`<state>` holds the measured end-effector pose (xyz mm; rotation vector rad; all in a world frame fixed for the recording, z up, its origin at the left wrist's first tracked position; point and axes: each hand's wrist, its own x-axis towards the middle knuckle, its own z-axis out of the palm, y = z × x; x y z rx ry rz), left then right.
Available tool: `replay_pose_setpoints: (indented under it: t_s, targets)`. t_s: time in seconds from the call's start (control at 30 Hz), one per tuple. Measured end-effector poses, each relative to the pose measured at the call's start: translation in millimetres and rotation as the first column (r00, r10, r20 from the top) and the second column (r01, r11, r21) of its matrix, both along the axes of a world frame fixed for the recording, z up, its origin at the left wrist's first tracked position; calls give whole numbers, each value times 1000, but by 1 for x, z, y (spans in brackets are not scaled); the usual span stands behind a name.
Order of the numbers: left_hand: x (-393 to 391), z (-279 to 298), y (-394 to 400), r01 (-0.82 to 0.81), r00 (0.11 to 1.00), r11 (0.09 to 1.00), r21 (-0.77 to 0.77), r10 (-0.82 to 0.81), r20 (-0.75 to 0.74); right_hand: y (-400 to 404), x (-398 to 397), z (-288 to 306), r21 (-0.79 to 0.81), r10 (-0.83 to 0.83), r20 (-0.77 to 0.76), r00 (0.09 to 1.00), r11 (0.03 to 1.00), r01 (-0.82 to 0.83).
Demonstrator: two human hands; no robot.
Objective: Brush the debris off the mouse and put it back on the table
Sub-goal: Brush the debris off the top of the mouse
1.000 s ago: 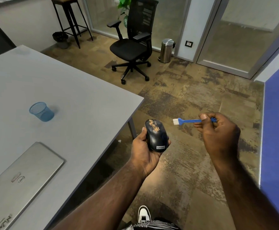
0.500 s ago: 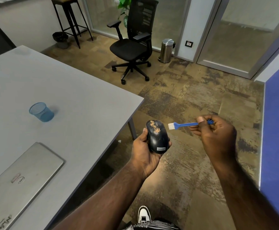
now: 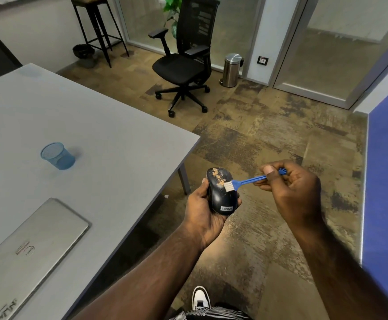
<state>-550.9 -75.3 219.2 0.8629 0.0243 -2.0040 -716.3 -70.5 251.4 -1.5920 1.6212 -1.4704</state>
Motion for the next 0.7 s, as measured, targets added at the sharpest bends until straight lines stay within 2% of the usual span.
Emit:
replay_pose_setpoints:
  t_s: [0.07, 0.2, 0.27, 0.37, 0.43, 0.57, 0.7]
  targets:
    - [-1, 0, 1, 8, 1000, 1000, 3, -8, -6, -3, 1, -3, 18, -21, -80, 997, 1000, 22]
    - [-2, 0, 3, 20, 999, 1000, 18, -19, -29, -16, -5, -7, 77, -115, -144, 983, 989, 127]
    - [-2, 1, 5, 29, 999, 999, 24, -28, -32, -18, -9, -5, 74, -130, -113, 985, 988, 139]
    - [-1, 2, 4, 23, 1000, 999, 26, -22, -22, -13, -10, -1, 26, -62, -26, 998, 998, 63]
    - [-1, 3, 4, 29, 1000, 999, 22, -29, -10, -10, -7, -2, 22, -23, -61, 998, 999, 24]
    - [-1, 4, 6, 49, 999, 999, 24, -49, 0, -17, -8, -9, 76, -107, -160, 981, 990, 120]
    - [-1, 5, 6, 46, 999, 999, 19, -47, 13, -14, -12, -2, 51, -80, -21, 997, 995, 81]
